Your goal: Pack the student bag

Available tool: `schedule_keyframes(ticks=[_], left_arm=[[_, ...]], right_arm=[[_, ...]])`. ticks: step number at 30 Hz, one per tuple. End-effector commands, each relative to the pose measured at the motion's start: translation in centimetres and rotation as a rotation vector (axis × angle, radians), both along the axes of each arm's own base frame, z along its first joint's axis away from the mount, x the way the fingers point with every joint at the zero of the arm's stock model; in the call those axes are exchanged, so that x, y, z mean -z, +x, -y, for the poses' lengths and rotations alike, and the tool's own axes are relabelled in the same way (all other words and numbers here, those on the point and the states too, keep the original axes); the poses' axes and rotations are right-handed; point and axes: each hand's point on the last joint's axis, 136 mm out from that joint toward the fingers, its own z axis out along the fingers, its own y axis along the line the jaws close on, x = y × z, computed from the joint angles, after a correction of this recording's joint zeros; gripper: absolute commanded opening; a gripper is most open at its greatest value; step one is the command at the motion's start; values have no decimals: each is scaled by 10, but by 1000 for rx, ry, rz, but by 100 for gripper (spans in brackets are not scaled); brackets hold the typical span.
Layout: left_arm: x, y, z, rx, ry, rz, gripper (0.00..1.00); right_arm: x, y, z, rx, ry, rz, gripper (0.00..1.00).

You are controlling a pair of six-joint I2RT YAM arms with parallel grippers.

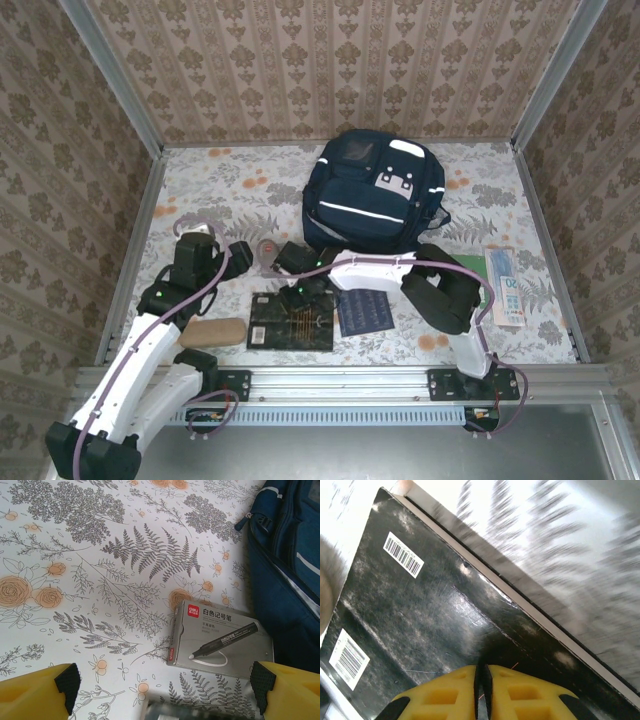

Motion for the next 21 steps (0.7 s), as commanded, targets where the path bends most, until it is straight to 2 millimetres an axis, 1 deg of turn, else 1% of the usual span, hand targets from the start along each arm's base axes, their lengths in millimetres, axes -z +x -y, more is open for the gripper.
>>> schedule_keyframes(ticks=[1, 3, 6, 8, 10, 11, 12, 14, 17, 21], left_arm=[[5, -5, 1, -11, -27, -25, 90], [7, -5, 3, -13, -47, -30, 88], [14, -8, 11, -18, -108, -68, 84], [24, -13, 19, -27, -156, -112, 80], [38, -20, 30, -38, -208, -174, 74], [45, -24, 32, -59, -231, -205, 72], [54, -30, 41, -54, -252, -241, 71], [67, -39, 54, -64, -287, -288, 70], [86, -53, 71, -91, -333, -335, 68], [110, -63, 93, -129, -413, -385, 64]], right_arm=[[34, 43, 59, 169, -178, 38, 17], [34, 58, 72, 226, -197, 44, 17], [30, 75, 79, 285, -170, 29, 17], [22, 81, 77, 291, -141, 30, 19], [9, 85, 71, 286, -111, 45, 20], [3, 85, 68, 277, -96, 51, 21], [-5, 86, 66, 270, -81, 62, 23], [-17, 90, 69, 266, -76, 91, 27], [-27, 96, 83, 272, -84, 109, 35], [-23, 103, 114, 288, -119, 106, 42]])
